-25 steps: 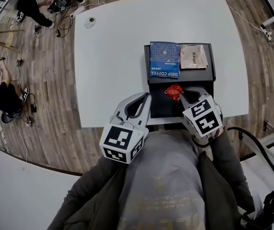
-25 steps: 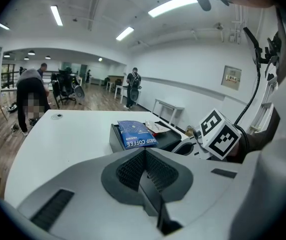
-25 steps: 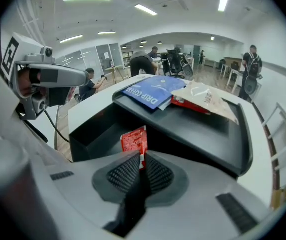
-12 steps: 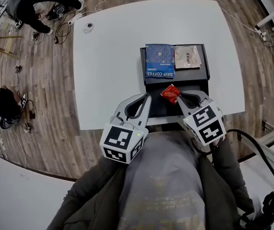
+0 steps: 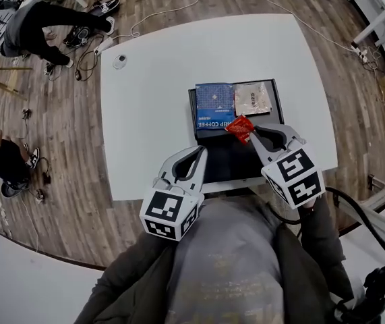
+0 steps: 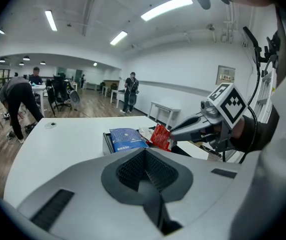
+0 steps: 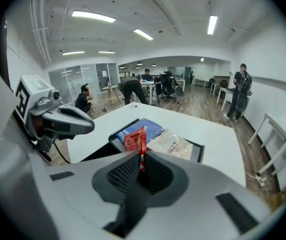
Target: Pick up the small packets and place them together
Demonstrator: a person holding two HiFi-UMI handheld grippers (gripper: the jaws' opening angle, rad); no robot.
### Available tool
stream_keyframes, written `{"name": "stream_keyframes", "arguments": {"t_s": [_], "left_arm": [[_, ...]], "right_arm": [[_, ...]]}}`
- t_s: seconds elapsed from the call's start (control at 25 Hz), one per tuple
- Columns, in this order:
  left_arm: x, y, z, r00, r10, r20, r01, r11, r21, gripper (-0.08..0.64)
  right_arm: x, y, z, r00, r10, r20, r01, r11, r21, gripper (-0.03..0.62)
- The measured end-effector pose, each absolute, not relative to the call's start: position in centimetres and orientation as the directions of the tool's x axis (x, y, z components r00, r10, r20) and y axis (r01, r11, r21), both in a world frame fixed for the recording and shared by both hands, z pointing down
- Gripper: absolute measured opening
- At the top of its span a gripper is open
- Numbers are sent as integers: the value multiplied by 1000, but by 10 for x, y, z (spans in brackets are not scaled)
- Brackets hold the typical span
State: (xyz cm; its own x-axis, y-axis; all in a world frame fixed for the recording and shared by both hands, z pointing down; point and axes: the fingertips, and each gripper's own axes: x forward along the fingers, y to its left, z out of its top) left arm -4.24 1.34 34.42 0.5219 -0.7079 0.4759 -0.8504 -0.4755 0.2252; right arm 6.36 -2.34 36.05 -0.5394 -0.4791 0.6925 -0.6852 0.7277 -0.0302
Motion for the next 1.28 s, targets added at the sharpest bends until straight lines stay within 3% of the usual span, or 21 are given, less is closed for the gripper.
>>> {"name": "stream_keyframes", "arguments": {"t_s": [0.6, 1.28], "left_arm": [[-66, -1, 360, 428, -729, 535, -904, -358, 235, 3], [-71, 2, 362, 447, -720, 531, -894, -377, 243, 3]], "right_arm": [[103, -104, 394, -375, -501, 780, -731, 677, 83, 47], [120, -112, 376, -346, -606, 716, -821, 565, 82, 71]]}}
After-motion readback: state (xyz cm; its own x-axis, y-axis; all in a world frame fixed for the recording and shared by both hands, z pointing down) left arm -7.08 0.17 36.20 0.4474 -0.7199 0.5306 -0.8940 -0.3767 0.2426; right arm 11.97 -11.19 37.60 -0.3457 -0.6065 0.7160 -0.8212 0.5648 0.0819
